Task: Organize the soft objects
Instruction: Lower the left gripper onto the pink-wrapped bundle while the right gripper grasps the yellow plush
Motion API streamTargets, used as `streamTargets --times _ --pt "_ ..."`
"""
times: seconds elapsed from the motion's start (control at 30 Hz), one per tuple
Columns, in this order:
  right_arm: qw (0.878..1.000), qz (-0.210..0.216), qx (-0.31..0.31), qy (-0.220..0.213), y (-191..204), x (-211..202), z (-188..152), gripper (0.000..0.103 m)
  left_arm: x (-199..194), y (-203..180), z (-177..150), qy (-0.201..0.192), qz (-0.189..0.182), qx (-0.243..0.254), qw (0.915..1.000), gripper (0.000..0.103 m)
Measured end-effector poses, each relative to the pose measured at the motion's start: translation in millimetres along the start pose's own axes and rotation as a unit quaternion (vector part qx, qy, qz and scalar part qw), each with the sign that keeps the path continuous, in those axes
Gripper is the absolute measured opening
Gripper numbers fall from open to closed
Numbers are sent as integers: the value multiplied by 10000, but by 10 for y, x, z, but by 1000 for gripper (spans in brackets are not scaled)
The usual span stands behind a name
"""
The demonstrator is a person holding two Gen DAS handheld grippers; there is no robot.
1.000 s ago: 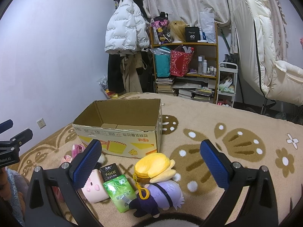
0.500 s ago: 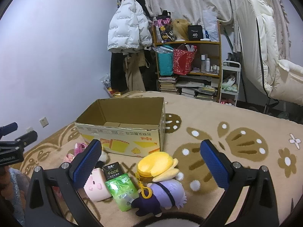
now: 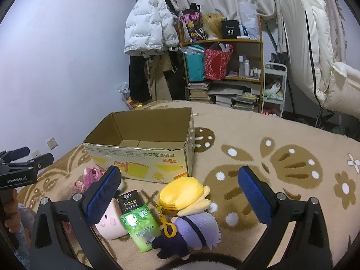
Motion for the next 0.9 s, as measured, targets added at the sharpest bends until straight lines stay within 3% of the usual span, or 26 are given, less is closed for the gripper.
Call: streamTargets --times 0.43,0.9 --pt "9982 -6 -409 448 78 473 -36 103 504 81 -36 798 -20 -199 9966 103" --pt "9943 94 -320 1011 49 812 -182 103 957 90 -370 1912 -187 -322 9809 103"
Point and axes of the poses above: each gripper's, at about its wrist camera, not at the fingertips, and x roughly the way its jaws point, y to its left, z to its top, the point moved 3 cm from there along x, roughly the way its jaws point, and after that the axes turned 8 degrees about -z, right-handed, at the moved point
